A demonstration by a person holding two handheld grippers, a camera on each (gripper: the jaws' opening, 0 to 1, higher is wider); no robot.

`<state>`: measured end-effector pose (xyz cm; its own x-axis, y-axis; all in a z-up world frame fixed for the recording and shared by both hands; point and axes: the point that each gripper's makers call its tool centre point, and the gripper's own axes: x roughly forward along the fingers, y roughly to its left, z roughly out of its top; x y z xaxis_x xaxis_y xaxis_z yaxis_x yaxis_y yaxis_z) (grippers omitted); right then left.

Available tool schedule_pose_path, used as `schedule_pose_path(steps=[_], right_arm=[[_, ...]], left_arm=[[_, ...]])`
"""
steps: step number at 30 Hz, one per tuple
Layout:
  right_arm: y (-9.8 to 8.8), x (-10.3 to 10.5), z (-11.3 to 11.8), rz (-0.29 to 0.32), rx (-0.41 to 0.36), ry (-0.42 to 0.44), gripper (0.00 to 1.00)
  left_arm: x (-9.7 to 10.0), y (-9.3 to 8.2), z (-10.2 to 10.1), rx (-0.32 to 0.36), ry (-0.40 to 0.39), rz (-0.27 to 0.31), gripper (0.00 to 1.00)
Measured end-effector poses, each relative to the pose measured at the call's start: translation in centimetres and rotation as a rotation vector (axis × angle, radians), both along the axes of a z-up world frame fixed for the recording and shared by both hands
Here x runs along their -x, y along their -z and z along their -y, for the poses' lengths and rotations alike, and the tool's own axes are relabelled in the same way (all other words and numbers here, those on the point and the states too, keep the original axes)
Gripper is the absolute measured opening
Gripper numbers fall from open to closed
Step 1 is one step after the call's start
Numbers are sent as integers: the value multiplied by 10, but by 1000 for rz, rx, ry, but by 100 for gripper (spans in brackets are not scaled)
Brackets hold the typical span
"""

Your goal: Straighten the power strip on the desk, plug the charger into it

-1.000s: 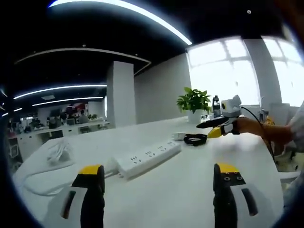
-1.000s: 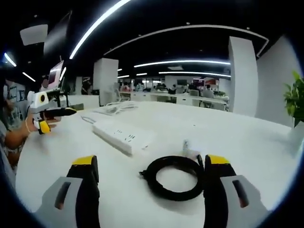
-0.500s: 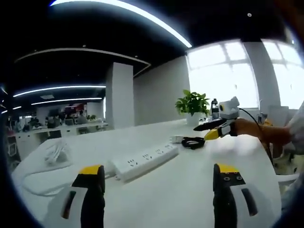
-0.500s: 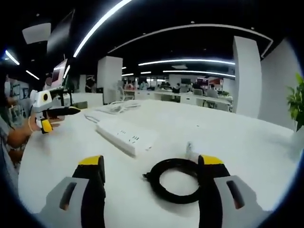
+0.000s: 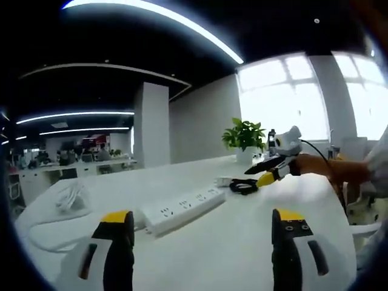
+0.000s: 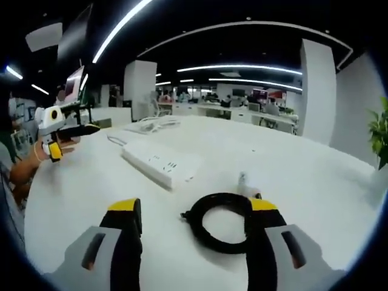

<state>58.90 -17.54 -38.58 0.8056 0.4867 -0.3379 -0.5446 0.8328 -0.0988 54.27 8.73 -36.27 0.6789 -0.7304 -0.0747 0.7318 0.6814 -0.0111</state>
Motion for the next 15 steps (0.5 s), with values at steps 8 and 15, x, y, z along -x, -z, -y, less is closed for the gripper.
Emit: schedule_pose_path(steps=[8,15], right_arm=[[10,2,-2,-52,42,-21,64],[15,1,-1,-102,49,-18,60]], left_arm=[[1,5,1,5,4,-9,95],[2,5,2,6,12,-11,94]])
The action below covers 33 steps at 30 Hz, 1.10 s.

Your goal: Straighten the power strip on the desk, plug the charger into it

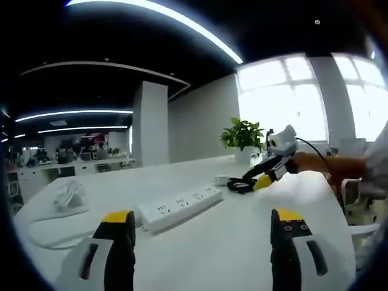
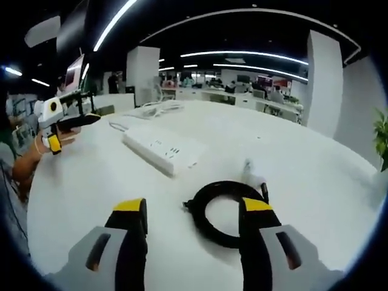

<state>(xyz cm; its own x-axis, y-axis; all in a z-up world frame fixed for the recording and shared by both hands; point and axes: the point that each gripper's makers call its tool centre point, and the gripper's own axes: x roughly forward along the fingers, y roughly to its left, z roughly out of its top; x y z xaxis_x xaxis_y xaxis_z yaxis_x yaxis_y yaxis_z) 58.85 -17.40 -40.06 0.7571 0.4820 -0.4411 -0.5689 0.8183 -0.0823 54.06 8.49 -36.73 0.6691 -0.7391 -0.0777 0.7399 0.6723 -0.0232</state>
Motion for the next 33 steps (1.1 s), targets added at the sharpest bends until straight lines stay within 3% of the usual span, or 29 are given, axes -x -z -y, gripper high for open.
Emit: schedule_pose_path(steps=[11,24,33], right_arm=[[14,2,2,-87,53,-19,53],[21,4,-2,-163,90,-64,47],[19,3,0,-197,104,-59,37]], left_arm=[[-1,0,3,18,6,-5,93],[-3,1,1,32,2,-8,93],[-1,2,2,41,3,-13,93]])
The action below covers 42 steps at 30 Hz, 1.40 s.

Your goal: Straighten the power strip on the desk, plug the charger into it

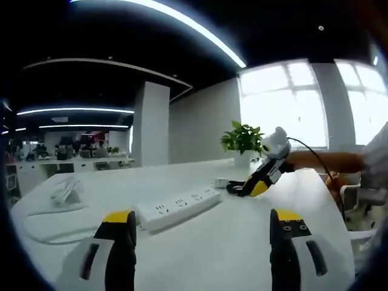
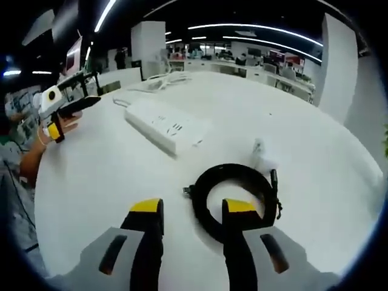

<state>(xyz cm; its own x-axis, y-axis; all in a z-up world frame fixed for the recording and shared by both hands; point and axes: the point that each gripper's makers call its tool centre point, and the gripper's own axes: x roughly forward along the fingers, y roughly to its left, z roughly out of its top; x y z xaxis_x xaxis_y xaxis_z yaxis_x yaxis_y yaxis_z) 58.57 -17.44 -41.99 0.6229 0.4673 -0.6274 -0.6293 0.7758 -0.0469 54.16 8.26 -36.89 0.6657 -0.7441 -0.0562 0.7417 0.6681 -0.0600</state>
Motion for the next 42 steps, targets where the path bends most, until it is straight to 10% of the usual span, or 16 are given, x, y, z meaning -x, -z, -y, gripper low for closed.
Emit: schedule_pose_path(steps=[42], right_arm=[[8,2,-4,-91,212,-96,7]], left_arm=[[1,-5,-8,37,-11,5,91]])
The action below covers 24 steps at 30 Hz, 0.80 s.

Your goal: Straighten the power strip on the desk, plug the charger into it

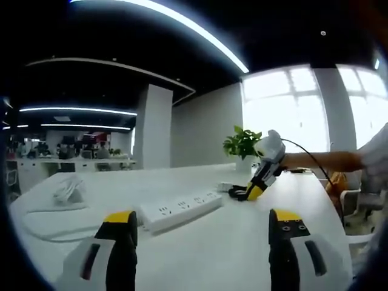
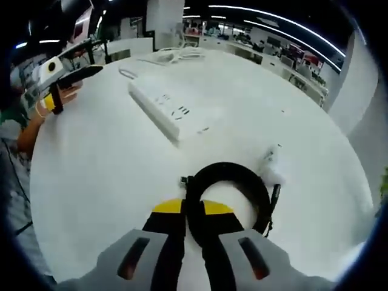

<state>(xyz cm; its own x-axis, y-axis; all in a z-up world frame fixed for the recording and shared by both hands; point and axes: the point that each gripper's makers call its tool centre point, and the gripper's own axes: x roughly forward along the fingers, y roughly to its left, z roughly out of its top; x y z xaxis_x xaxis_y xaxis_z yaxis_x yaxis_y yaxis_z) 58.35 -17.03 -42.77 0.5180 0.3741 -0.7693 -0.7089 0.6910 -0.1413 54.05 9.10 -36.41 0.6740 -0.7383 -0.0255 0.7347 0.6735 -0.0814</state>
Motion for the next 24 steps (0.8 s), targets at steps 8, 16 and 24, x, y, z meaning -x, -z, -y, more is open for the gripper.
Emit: schedule_pose_path(steps=[8,16,24], right_arm=[[-6,-3,-8,75,10,15,6],[-39,-6,-18,220,-182,62,5],[-72,-11,-14,397,-425,144,5]], left_arm=[[0,1,-1,-3,-4,-1,91],[1,4,1,-17,4,-2,91],[-1,6,4,-31,5,-4,90]])
